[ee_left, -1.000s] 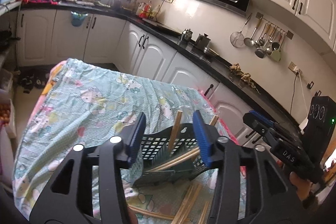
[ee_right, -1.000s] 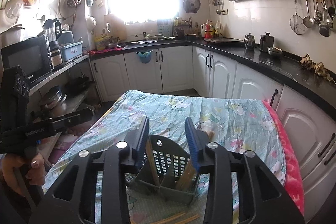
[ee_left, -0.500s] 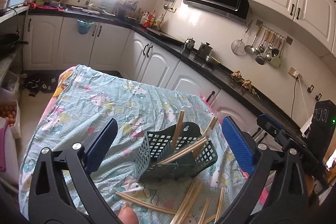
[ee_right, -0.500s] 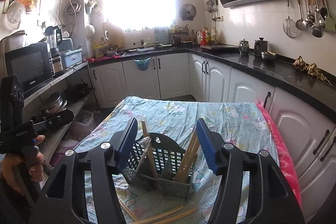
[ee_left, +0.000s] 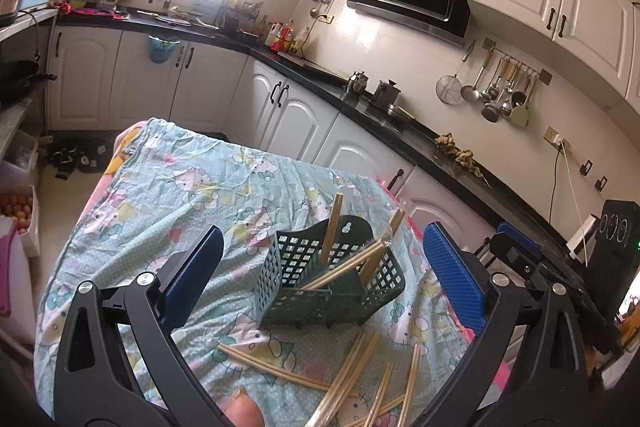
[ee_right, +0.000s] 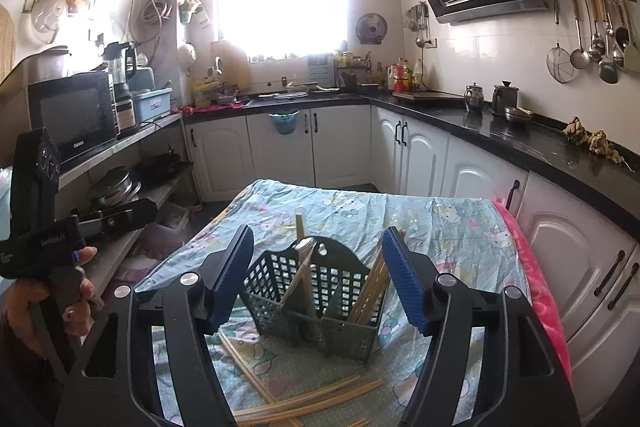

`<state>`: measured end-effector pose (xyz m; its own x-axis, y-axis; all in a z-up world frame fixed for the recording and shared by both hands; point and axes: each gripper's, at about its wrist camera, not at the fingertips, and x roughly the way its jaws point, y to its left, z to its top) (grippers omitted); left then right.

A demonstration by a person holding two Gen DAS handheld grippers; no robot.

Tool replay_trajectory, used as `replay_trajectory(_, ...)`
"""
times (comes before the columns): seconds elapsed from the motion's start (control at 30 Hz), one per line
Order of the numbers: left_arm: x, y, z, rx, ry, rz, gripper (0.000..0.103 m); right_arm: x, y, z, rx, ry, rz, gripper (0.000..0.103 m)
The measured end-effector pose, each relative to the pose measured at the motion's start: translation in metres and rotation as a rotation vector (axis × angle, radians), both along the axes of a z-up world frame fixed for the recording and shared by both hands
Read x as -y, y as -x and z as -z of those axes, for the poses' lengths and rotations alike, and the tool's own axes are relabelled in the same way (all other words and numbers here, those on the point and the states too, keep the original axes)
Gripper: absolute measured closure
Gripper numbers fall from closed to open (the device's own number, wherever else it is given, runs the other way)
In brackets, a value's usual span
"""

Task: Organize utensils
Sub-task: 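Withdraw both open tools from the caddy toward the loose chopsticks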

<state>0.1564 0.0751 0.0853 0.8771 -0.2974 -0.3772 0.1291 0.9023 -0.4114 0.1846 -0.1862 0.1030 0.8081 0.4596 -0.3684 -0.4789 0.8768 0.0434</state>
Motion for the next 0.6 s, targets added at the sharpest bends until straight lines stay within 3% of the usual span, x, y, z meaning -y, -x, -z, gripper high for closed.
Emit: replay_trajectory(0.6,0.006,0.021,0.033,-0.067,0.004,0.009,0.011,0.001,0.026,0.026,-0.051,0.046,-0.024,0.038)
